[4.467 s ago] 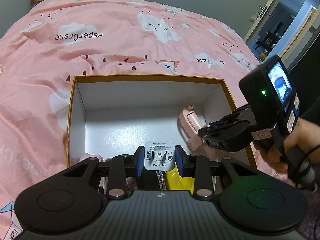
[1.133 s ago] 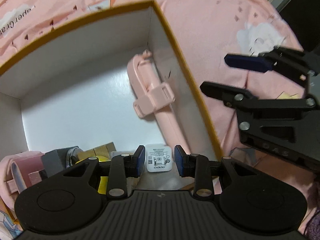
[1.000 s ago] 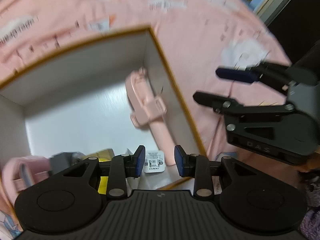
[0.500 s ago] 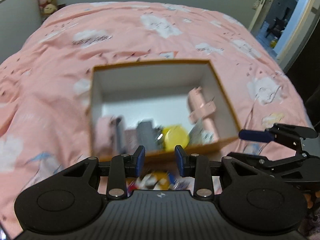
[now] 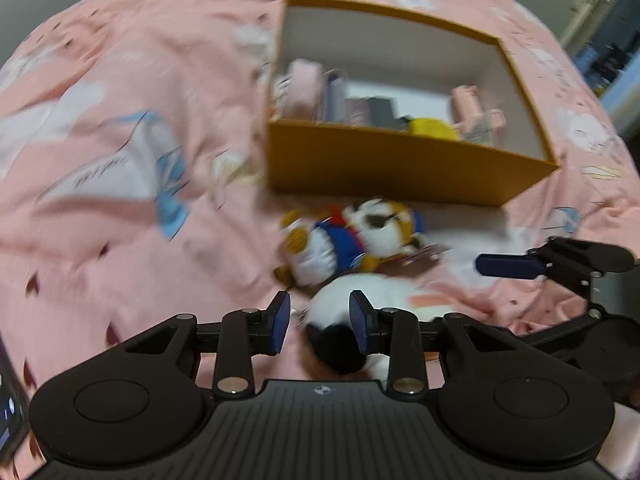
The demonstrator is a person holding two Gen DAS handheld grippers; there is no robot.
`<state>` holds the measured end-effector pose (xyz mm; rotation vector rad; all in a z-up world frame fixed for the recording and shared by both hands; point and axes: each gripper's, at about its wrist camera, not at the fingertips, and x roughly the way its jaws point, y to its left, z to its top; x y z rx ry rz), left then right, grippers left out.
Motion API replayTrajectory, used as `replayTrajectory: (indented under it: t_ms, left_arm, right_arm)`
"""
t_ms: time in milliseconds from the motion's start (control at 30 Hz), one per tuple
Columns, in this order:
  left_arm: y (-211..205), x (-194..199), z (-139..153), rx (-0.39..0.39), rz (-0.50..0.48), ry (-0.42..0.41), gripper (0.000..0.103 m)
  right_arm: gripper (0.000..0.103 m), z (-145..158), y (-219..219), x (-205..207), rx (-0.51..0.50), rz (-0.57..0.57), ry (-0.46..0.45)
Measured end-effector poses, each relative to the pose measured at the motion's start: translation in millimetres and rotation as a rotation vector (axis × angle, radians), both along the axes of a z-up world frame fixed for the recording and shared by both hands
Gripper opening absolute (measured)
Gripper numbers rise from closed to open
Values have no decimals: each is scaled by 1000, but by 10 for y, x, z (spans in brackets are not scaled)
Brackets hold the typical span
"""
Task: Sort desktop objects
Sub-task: 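Move both tools back to the plush toys beside the box, then grasp the white-and-pink striped plush with the right tool and lift it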
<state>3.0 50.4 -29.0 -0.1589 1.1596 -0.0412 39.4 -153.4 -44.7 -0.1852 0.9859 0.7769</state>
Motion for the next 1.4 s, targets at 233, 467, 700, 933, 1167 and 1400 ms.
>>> replayTrajectory:
  t_ms: [233,467,700,933,1167,1400]
  left_arm:
    - [8,-141,-95,87,39,-38,49]
    - [39,-147,-129,65,40,-48,50]
    - [100,-150,-83,10,33,-50,50]
    - [73,-88,34,-6,-56,-103,50]
    - [-25,192,55,66,-167,-163,50]
    - [-229,516,-106,153,-336,-164,50]
  right_arm:
    - [77,-63,359,-224,-116,208,-106]
    - [73,-255,508,-152,-130,236,-43]
    - [58,-128,366,-204,-88,213,-17]
    - [55,150,-102,-159,2,76,36]
    - [55,329,-678,16,53,-155,23]
    - [55,-44,-1193,316,150,-415,229]
